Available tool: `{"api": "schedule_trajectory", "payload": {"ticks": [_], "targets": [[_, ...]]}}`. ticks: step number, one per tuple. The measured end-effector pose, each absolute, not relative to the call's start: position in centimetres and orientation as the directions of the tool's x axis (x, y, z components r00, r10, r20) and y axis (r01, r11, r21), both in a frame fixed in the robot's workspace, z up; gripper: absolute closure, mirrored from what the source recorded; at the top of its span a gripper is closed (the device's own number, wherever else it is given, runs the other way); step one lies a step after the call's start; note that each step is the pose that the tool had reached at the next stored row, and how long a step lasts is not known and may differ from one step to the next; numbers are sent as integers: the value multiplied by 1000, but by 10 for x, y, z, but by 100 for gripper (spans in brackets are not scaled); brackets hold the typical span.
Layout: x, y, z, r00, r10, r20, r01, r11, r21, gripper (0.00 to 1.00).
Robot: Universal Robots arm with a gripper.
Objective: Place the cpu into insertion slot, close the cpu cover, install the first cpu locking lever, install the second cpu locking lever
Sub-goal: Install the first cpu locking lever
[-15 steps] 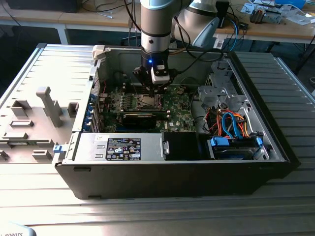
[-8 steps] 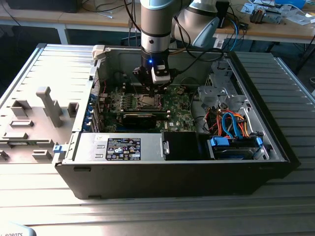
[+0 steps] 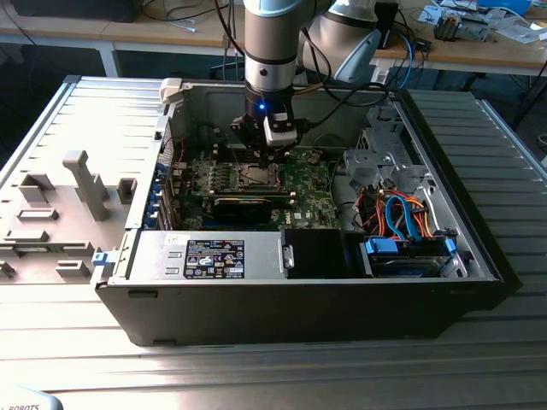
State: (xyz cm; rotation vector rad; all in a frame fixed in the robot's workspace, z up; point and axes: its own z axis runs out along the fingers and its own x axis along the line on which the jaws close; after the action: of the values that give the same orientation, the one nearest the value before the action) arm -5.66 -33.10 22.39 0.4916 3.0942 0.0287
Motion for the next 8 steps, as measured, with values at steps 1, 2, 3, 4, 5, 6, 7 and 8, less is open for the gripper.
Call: {"api": "schedule_trajectory", "payload": {"ticks": [1, 2, 3, 4, 5, 6, 7, 8], "targets": [[-57, -331, 224, -952, 307, -5, 307, 951, 19, 89], [-57, -331, 224, -952, 306, -5, 306, 952, 19, 89], [-57, -331, 224, -953, 303, -5, 302, 953, 19, 89], [-57, -331, 224, -954, 301, -6, 300, 954, 19, 89], [-57, -331, 224, -954, 298, -6, 298, 954, 19, 89], [-57, -331, 224, -955, 296, -5, 296, 955, 19, 89], [-57, -331, 224, -956, 294, -5, 294, 956, 19, 89], [-57, -331, 224, -956, 292, -5, 292, 956, 19, 89]]}}
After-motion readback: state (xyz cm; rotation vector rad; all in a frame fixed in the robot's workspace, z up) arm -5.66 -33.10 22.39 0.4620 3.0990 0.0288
